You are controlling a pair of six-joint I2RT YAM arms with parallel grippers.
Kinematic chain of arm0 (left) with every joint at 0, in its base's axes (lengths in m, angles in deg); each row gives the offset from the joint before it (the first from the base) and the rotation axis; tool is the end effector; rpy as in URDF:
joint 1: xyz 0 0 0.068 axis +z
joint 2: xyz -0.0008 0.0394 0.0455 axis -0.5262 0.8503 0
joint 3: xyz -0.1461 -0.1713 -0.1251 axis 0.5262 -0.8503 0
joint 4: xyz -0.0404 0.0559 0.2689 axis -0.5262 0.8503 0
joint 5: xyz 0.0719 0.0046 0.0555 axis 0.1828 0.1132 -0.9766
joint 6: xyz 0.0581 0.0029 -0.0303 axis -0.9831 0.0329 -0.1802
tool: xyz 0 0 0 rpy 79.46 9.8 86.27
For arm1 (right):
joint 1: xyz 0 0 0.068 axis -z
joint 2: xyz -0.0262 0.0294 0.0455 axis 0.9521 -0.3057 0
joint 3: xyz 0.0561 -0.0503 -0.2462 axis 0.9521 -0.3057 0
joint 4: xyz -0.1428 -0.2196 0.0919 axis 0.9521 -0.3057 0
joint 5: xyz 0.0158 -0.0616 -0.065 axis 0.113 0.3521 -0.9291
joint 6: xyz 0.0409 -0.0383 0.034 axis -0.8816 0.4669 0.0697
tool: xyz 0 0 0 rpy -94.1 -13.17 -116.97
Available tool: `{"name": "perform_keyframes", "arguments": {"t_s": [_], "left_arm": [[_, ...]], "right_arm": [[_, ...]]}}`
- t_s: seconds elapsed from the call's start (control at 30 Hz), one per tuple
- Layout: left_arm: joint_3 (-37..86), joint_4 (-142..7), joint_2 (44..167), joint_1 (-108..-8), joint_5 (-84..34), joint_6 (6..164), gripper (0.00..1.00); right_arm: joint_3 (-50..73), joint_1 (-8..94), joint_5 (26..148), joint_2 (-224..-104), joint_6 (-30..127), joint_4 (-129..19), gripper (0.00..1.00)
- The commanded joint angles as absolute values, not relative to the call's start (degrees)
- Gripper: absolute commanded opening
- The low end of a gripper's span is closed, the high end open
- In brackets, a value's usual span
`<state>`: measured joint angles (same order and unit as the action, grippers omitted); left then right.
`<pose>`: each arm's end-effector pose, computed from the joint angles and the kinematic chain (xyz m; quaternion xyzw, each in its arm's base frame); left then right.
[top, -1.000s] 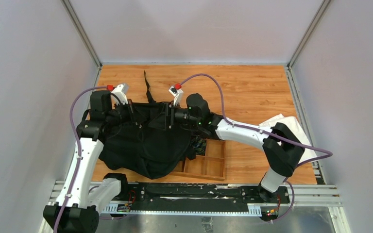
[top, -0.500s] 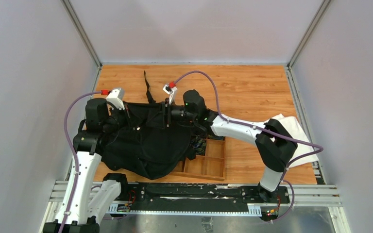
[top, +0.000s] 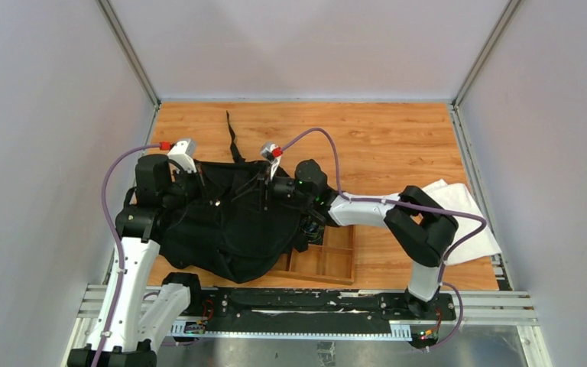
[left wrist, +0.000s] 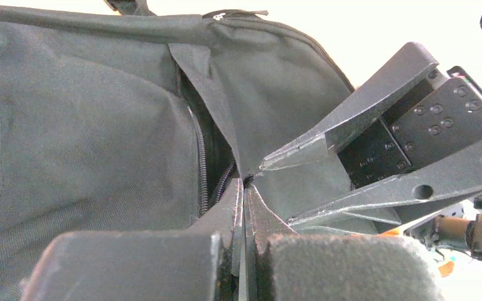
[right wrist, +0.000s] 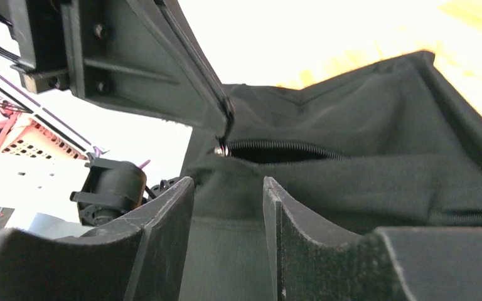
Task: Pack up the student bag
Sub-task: Zip the student bag at the center of the board.
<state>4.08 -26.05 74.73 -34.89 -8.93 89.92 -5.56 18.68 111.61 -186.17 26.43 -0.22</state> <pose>0.1960 -0.0318 0.3166 -0.0010 0.8620 -0.2617 0.4341 0.2284 0.3555 0.2336 -0.3402 0.5593 0.6196 0.4330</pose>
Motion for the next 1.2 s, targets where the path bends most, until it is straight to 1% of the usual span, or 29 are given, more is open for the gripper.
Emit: {"name": "perform_keyframes", "arguments": {"t_s": [0.0, 0.47, 0.77, 0.8, 0.9, 1.03, 1.1, 1.17], "left_arm": [[5.28, -26.13, 75.31, -35.39, -7.43, 90.03, 0.0], [5.33, -25.77, 76.7, -35.29, -6.99, 90.93, 0.0], [5.02, -25.74, 76.68, -35.34, -7.03, 91.03, 0.0], [5.02, -25.68, 76.67, -35.32, -7.02, 91.03, 0.0], [5.17, -25.57, 76.57, -35.34, -7.16, 90.95, 0.0], [5.24, -25.4, 76.38, -35.31, -7.47, 90.94, 0.0], [5.28, -25.28, 76.26, -35.28, -7.43, 90.94, 0.0], [5.28, -25.06, 76.08, -35.33, -7.26, 90.78, 0.0]], "right_arm": [[-1.37, 17.19, 109.75, -188.09, 29.97, 4.95, 0.5], [2.98, 15.89, 111.81, -194.66, 27.41, 7.65, 0.5], [5.33, 15.34, 112.16, -196.99, 24.27, 10.21, 0.47], [5.68, 15.32, 112.26, -197.24, 24.02, 10.19, 0.45], [6.01, 15.33, 112.06, -197.88, 23.24, 10.47, 0.35], [5.28, 15.34, 111.29, -197.77, 22.95, 10.71, 0.18], [5.2, 15.33, 111.22, -197.81, 22.83, 10.63, 0.07], [5.34, 15.33, 111.21, -197.91, 22.58, 10.38, 0.0]]}}
